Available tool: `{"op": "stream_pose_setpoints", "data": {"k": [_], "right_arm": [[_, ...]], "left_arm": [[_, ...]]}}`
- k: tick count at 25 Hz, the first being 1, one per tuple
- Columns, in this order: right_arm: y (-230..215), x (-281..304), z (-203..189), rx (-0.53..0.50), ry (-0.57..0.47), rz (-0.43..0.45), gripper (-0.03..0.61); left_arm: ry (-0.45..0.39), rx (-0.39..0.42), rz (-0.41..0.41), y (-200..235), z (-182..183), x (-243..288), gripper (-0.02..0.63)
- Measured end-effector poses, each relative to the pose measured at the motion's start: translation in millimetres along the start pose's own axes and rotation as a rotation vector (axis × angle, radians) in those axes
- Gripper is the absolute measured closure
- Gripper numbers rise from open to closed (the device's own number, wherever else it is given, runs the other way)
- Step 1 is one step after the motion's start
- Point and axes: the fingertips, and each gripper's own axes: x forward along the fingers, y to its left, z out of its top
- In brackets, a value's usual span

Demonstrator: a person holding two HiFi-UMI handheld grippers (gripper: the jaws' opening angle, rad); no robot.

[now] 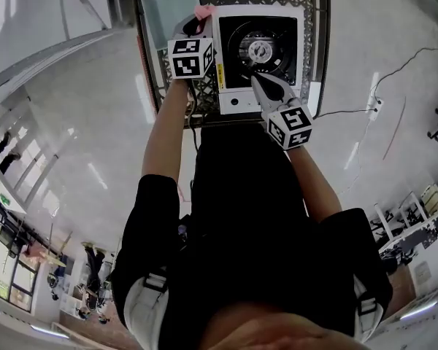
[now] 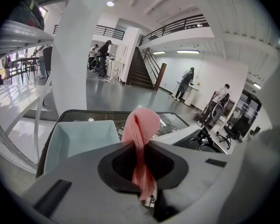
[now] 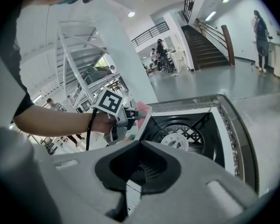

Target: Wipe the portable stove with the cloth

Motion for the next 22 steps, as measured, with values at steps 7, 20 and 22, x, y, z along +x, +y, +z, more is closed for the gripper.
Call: {"op": "stream_pose_setpoints", "data": {"k": [7, 20, 22], "right_arm": [[-13.4, -5.1, -0.2, 0.016, -0.006, -0.013, 0.575], [-2.1, -19.7, 4.6, 0.005, -0.066, -0.042, 0.575], [4.9, -25.4, 5.6, -0.004, -0.082, -0.051, 0.575]], "left_arm": [[0.005, 0.006, 0.009, 4.7, 11.2, 13.5, 0.583], [-0.094, 0.027, 0.042, -4.3, 29.4, -64.6, 0.583], [-0.121, 0.043, 0.037, -14.3, 30.9, -86.2, 0.583]]}}
